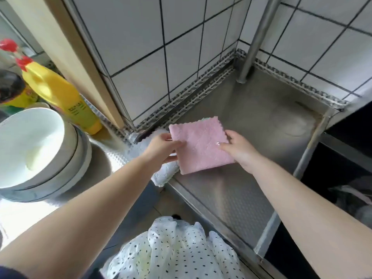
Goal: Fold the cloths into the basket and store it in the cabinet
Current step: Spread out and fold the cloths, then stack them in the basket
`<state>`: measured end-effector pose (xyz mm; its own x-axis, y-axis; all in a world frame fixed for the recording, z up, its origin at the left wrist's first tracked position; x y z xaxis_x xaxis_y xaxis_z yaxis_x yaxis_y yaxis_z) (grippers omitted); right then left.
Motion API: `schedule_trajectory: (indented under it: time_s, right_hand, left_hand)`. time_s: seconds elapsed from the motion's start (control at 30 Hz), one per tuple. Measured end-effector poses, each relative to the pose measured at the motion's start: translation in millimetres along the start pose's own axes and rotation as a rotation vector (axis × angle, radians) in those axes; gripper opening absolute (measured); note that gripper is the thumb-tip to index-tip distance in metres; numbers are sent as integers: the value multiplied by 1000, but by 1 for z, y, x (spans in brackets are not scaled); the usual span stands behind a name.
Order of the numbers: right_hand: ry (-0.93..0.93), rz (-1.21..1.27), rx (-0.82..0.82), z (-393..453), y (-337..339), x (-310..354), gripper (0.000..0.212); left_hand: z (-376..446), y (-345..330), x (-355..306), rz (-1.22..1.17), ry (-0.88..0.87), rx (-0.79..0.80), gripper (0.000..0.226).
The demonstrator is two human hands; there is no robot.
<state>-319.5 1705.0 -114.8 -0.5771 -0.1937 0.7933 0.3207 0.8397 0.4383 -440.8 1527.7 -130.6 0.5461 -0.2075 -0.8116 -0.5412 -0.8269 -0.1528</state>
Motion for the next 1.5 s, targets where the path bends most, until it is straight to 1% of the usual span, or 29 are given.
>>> schedule_trajectory:
  time_s: [0.1,0.23,0.4,0.5,0.6,0.73,0.77,0.8,0.83,0.87,0.9,0.93,0.97,1.0,1.03,1.07,1.17,1.23,1.37,1.43,1.5]
  right_hand:
    - [65,-89,47,9,-29,22,39]
    - [139,-170,145,20,-72,43,35]
    - [174,-274,204,37,-104,62,41]
    - [166,-332,231,45,-117,63,46]
    - [155,-354,239,50,-123,55,43]
    - [127,-350,211,54,-123,42,39]
    - [120,-366,197,54,-122,42,39]
    - [117,-404,171,54,-121,43,40]
    - [127,-472,129,55,-117,47,41]
    - [164,-569,75,54,-113,54,43]
    - [234,-673,18,50,-111,65,45]
    - [335,-758,-32,44,-111,79,47]
    - [447,-813,-61,37,-115,92,48]
    - [548,-857,-65,28,-123,102,48]
    - [620,-901,-45,21,-134,106,47]
    - [655,-940,-9,16,-145,105,48]
    - [614,-1039,108,11,-170,81,50]
    - [602,-1117,124,12,-177,65,50]
    - [624,-1241,109,21,-181,50,56]
    - [633,-1288,115,24,-182,46,61]
    - [631,-1303,111,28,-180,44,63]
  left_hand:
    - [-18,39,11,-56,8,-64,26]
    - [-34,79,23,-142,7,-159,17]
    - [-41,107,33,-243,30,-208,27]
    - [-40,117,38,-297,40,-231,25]
    - [-36,120,43,-261,56,-250,21]
    - [-32,118,49,-181,83,-271,28]
    - [-33,120,47,-131,67,-305,31]
    - [-36,124,41,-32,11,-368,36]
    - [-40,130,29,136,-94,-451,42]
    - [-49,131,11,350,-251,-539,45]
    - [-59,123,-9,566,-441,-580,43]
    - [-67,104,-25,743,-610,-541,41]
    - [-69,83,-31,881,-726,-452,43]
    - [-68,62,-32,995,-782,-357,46]
    - [-64,47,-28,1081,-786,-290,49]
    - [-59,38,-25,1132,-763,-255,52]
    - [-39,31,-7,1238,-628,-220,73]
    - [-31,35,7,1320,-576,-228,81]
    - [-21,49,22,1305,-481,-253,75]
    - [-14,60,31,1316,-442,-275,66]
    - [-11,68,37,1300,-432,-276,64]
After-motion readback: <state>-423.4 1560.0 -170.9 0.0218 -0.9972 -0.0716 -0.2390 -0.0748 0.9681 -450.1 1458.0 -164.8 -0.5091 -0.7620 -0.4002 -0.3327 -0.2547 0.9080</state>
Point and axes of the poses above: each hand's wrist, its own z-axis towards the middle knuckle, its own y-axis out of the back of the hand, x = y × z, the point moved 10 cm from there along z, towards the middle knuckle, and after that the axes turned 13 degrees about -z, right-handed, at the moved point
